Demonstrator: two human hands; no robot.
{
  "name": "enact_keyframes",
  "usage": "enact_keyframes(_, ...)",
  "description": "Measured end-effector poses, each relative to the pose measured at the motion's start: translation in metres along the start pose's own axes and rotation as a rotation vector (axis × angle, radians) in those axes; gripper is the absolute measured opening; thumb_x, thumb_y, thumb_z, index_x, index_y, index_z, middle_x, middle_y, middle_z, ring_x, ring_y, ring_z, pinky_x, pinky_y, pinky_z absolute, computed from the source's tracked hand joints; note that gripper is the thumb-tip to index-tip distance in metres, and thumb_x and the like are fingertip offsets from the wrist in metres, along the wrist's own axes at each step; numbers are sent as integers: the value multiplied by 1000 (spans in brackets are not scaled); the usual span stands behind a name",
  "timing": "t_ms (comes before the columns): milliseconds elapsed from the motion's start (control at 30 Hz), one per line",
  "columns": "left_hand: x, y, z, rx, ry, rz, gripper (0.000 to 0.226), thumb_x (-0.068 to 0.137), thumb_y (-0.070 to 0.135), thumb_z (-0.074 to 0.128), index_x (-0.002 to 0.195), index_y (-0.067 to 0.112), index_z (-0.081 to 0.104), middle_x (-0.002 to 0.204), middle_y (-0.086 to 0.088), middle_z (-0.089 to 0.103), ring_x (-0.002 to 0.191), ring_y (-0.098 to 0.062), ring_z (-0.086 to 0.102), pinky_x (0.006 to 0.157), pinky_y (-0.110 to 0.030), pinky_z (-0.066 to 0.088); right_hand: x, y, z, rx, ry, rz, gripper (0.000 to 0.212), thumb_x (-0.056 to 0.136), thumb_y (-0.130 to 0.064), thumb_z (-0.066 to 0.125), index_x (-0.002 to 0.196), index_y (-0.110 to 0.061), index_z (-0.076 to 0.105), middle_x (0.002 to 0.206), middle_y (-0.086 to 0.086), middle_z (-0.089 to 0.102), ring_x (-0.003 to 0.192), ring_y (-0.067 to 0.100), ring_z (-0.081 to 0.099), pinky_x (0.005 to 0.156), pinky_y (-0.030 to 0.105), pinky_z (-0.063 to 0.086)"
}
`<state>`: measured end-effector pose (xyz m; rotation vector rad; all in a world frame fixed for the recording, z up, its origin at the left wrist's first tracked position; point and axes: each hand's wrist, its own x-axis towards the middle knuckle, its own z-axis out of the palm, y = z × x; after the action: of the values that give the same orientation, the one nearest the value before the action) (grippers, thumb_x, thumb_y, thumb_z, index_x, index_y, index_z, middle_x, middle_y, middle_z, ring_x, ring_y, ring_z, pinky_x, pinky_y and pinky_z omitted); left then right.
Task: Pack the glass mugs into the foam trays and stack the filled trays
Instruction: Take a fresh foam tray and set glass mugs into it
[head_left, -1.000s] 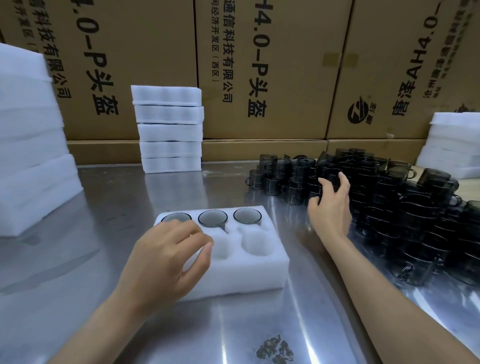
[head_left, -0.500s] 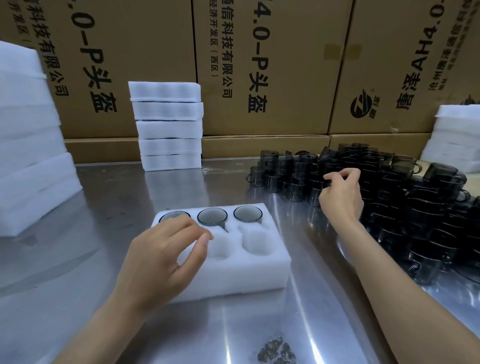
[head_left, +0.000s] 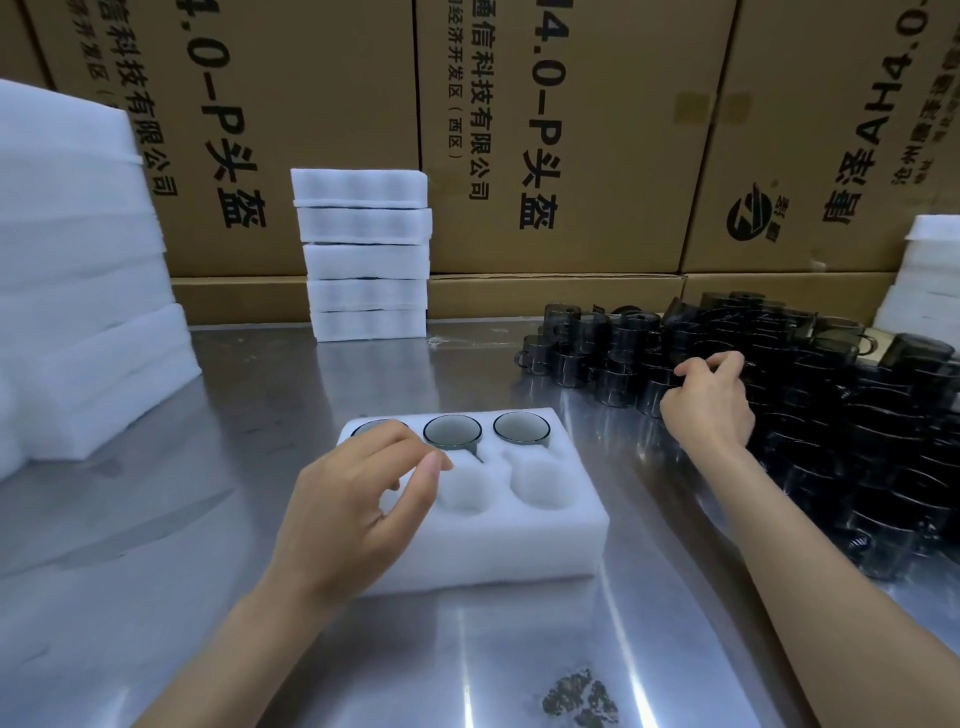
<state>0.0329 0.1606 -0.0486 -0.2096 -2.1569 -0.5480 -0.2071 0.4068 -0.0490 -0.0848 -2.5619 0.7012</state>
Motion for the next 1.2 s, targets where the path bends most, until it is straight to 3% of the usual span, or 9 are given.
enact_keyframes(200,4,-7,-4,-258,137,-142,39,94,33,34,80,21,68,74,7,63,77,-9,60,67,-29,45,-12,-13,-12,185,220,-178,15,95,-25,55,98,-11,58,113,11,44,80,27,53,62,32,38)
enact_keyframes(333,3,-20,-6,-369,241,-307,38,93,34,32,86,22,67,79,2,64,76,-5,55,65,-15,41,-35,-49,-29,417,302,-398,33,88,-41,61,81,-14,43,93,3,45,65,17,48,57,34,43)
enact_keyframes(500,-11,-36,-8,-468,190,-470,38,86,44,37,103,22,64,98,2,64,94,-10,58,83,-27,45,-108,-103,-38,715,110,-636,38,81,-43,69,92,-25,37,74,-14,47,62,8,48,57,27,40)
enact_keyframes(567,-17,-41,-13,-456,142,-474,41,82,49,40,109,25,60,105,5,63,102,-10,57,88,-24,43,-133,-116,-38,666,-33,-819,30,84,-38,62,103,-29,40,85,-18,49,70,5,49,59,27,46)
enact_keyframes(667,-23,-45,-23,-357,32,-367,40,81,45,48,117,27,55,113,9,60,106,-7,55,88,-12,39,-153,-123,-40,481,-160,-1080,13,89,-28,51,97,-19,56,94,-8,51,75,10,46,56,38,48)
enact_keyframes(833,-27,-45,-39,-243,-63,-154,57,78,40,57,131,23,46,122,17,54,113,-8,53,97,-13,36,-166,-125,-40,391,-402,-1184,6,93,-20,50,96,-15,53,100,-7,43,87,18,44,64,47,46)
enact_keyframes(933,-27,-42,-41,-202,-134,-115,62,78,42,61,135,25,43,129,18,51,120,-7,51,100,-16,37,-172,-128,-39,373,-396,-1191,12,94,-27,48,95,-17,54,98,-6,46,89,16,42,66,46,46)
enact_keyframes(1067,-28,-44,-37,-203,-284,-170,76,74,51,65,141,29,35,145,16,39,136,-4,35,111,-34,33,-184,-134,-34,293,-316,-1204,19,94,-33,49,95,-18,60,91,-3,51,87,19,43,57,34,40)
enact_keyframes(1200,-30,-48,-33,-209,-314,-203,85,68,57,70,140,41,28,147,25,32,138,2,27,112,-24,28,-192,-137,-31,297,-221,-1175,29,89,-37,46,92,-17,66,81,-2,55,76,21,47,53,28,37)
